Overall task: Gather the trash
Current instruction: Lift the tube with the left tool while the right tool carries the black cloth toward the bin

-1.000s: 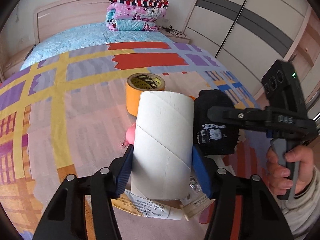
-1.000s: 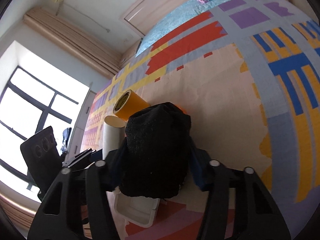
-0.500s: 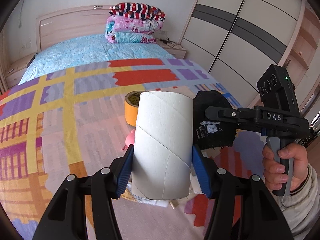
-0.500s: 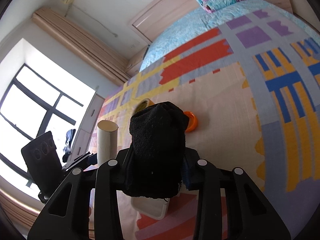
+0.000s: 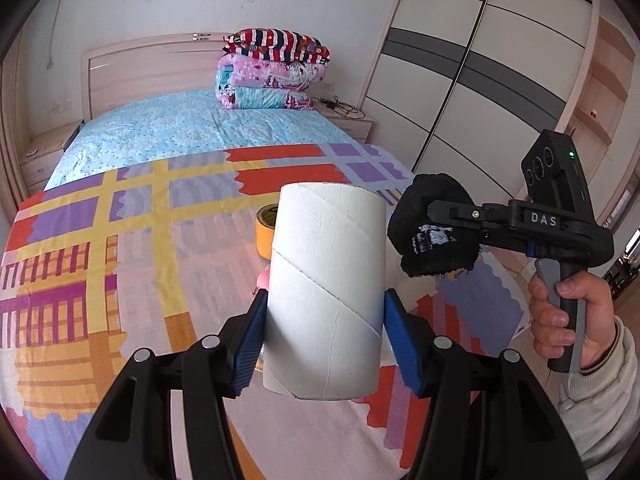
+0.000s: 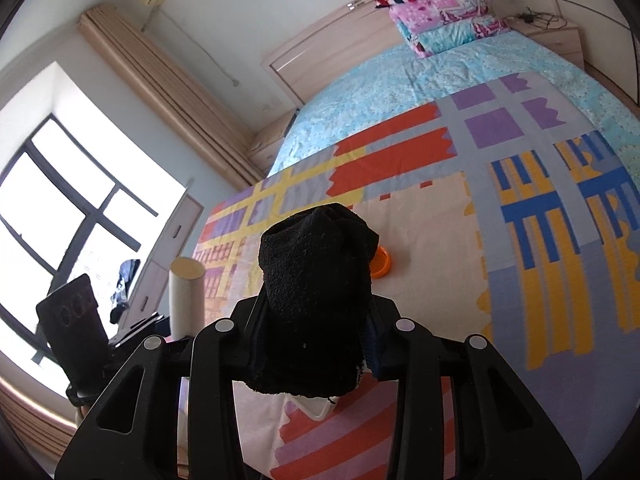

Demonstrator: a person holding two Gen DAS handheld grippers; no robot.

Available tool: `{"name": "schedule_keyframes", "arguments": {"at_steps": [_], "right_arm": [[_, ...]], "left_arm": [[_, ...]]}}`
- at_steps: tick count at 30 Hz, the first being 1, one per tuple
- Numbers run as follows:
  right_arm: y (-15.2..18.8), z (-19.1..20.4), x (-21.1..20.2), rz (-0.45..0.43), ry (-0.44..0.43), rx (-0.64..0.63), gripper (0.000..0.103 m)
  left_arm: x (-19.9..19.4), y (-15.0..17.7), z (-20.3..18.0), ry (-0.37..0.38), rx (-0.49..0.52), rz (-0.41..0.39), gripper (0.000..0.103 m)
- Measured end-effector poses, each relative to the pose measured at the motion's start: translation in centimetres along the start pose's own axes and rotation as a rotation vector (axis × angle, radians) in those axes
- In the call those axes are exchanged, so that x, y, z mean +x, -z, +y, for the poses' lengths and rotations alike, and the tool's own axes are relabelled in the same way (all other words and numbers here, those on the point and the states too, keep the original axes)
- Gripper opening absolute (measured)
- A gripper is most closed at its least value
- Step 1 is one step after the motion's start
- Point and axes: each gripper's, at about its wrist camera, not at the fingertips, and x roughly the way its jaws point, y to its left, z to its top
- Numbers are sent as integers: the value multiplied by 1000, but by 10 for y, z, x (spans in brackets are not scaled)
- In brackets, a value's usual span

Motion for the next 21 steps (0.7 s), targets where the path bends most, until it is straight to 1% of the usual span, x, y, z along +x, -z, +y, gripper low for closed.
{"name": "schedule_keyframes", "arguments": {"at_steps": [3,5,10,12,15,17,20,21], "right_arm": [[-2,0,-3,0,6,-6,38],[-4,2,-8,1,-23,-9,38],[-8,15,-19,-7,-63,-38,38],[-8,24,-22,-12,-44,-69,38],[-10,29,-24,-12,-68,-70,38],[-10,31,-24,-12,-50,-82,37],[-11,33,-22,1,-66,-78,38],[-11,34,-24,-1,-90,-78,37]], "left_arm": [[-5,2,0,1,-2,-6,55],[-7,2,1,0,-3,-12,55],[-13,2,5,-1,-10,-27,55],[-15,2,5,0,-12,-32,55],[-16,2,5,4,-12,-38,55],[-17,3,6,6,-13,-39,55],[-18,4,6,7,-16,-39,55],[-18,4,7,8,-17,-40,55]]}}
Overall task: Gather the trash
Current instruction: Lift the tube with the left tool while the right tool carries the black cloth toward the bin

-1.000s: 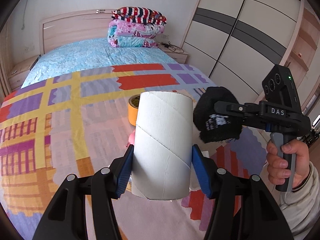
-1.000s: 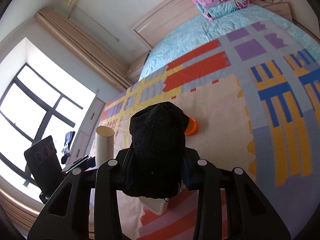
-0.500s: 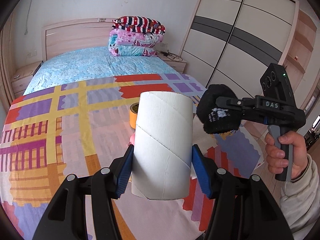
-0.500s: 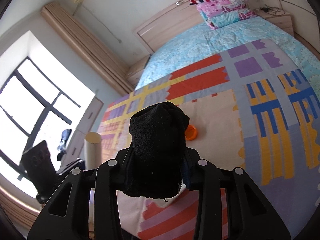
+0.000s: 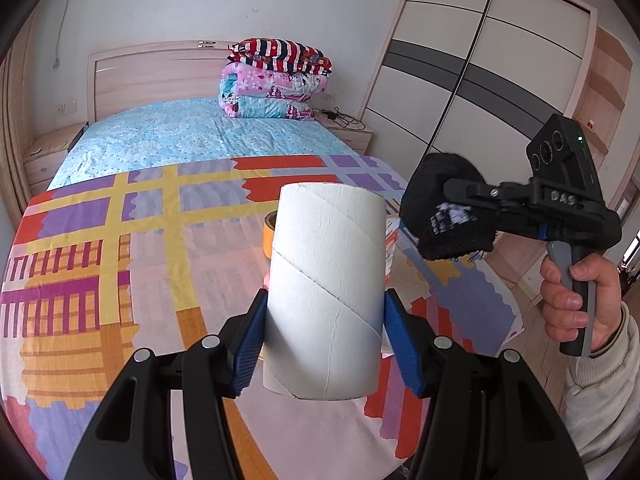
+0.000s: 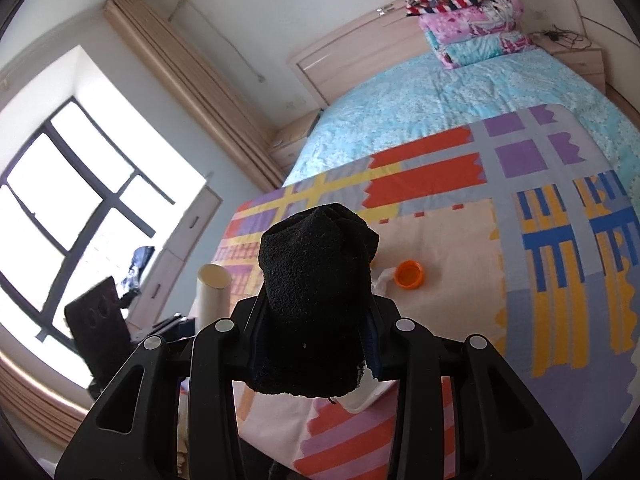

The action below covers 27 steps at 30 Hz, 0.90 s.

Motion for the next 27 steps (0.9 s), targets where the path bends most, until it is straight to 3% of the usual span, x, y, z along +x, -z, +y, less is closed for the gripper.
{"name": "schedule_keyframes", "arguments": {"at_steps": [2,6,9,13,19,27], "right_arm": [[-1,1,-4,-15,-46,6,37],[1,-7,15,40,64,8,38],[1,7,0,-6,3,-23,37],[-1,20,4,21,49,-67,38],[0,32,-9,-8,54,-104,38],[23,52,-21,0,60,-178,38]], "left_arm": [[-1,1,1,1,-2,-1,55],[0,1,2,-1,-11,-1,55],[-3,2,0,5,-3,-8,55],[-3,2,1,-1,-5,-4,55],[-5,6,1,4,-15,-8,55],[-17,23,-9,14,8,-8,55]]}}
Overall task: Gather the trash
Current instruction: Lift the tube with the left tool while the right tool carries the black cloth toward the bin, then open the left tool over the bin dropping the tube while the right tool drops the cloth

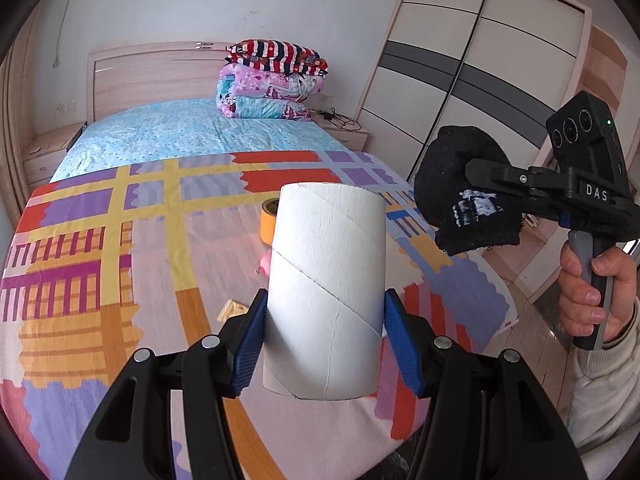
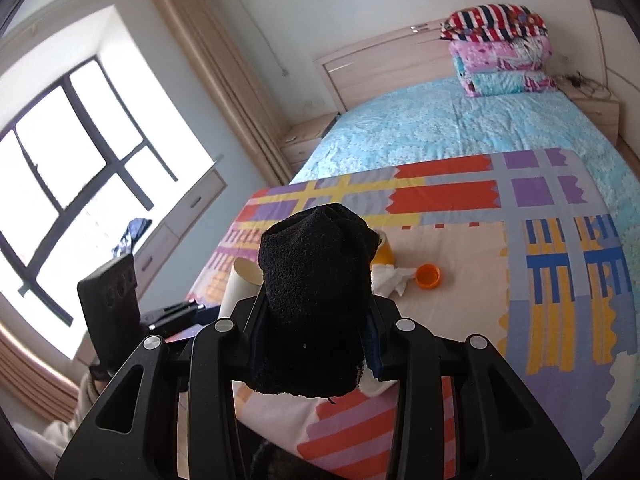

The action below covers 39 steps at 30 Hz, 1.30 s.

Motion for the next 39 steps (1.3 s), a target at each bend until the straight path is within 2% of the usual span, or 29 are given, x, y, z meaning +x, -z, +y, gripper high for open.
{"name": "schedule_keyframes", "arguments": {"at_steps": [7,16,21,24,31,39], "right_arm": [[37,16,-13,28,-11,-42,38],[95,33,-24,109,-47,-76,39],[129,41,-22,158,-68,-73,39],[149,42,-19,193,-85,-56,40],[192,37,-8,268,-97,-5,41],[237,21,17,368,-77,67,41]], "left_arm": [[-18,30,-12,29,8,2,55],[-34,79,-37,68,37,30,55],[-36,104,-47,154,18,73,55],[-36,122,-59,155,47,99,55],[-25,160,-61,153,30,175,55],[-2,201,-51,125,-33,270,55]]}}
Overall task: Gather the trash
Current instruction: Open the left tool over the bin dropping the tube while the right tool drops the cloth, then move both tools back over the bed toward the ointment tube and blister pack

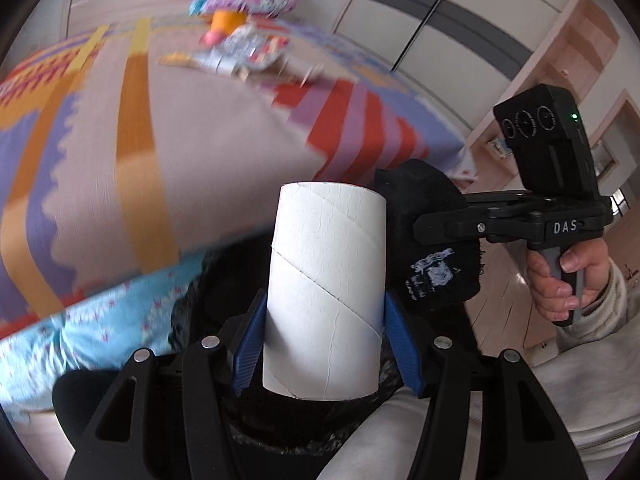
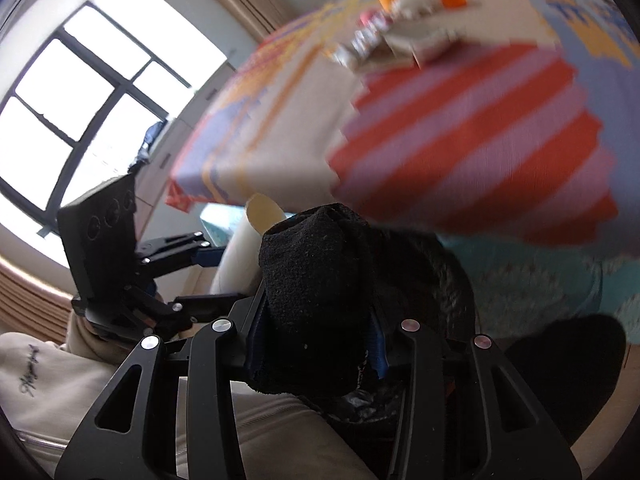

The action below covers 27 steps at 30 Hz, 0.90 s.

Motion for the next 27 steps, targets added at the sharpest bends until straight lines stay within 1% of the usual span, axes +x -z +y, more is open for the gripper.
{"name": "schedule_keyframes", "arguments": {"at_steps": [2,6,10,13,14,15,16,19,20,27], "right_arm": [[9,-6,14,33,30,9,41],[26,-21,38,94,12,63,41],[34,-26,49,119,23,83,44],[38,-25,53,131,43,81,48],[39,-23,54,134,47,80,52],[41,-23,54,134,45,81,59],[41,-23,54,130,42,83,61],[38,-21,55,129,38,80,64],[35,-22,53,127,38,78,64],[26,-26,44,105,32,74,64]], "left_arm": [[10,8,4,-15,-11,27,55],[31,18,15,-36,-50,83,55],[48,27,21,-38,-67,120,55],[54,28,21,-43,-75,137,55],[55,28,20,-47,-73,140,56],[55,29,20,-55,-71,144,56],[57,30,20,-66,-70,152,56],[56,30,18,-60,-77,153,58],[56,30,18,-61,-75,150,60],[42,20,10,-59,-63,109,61]]}}
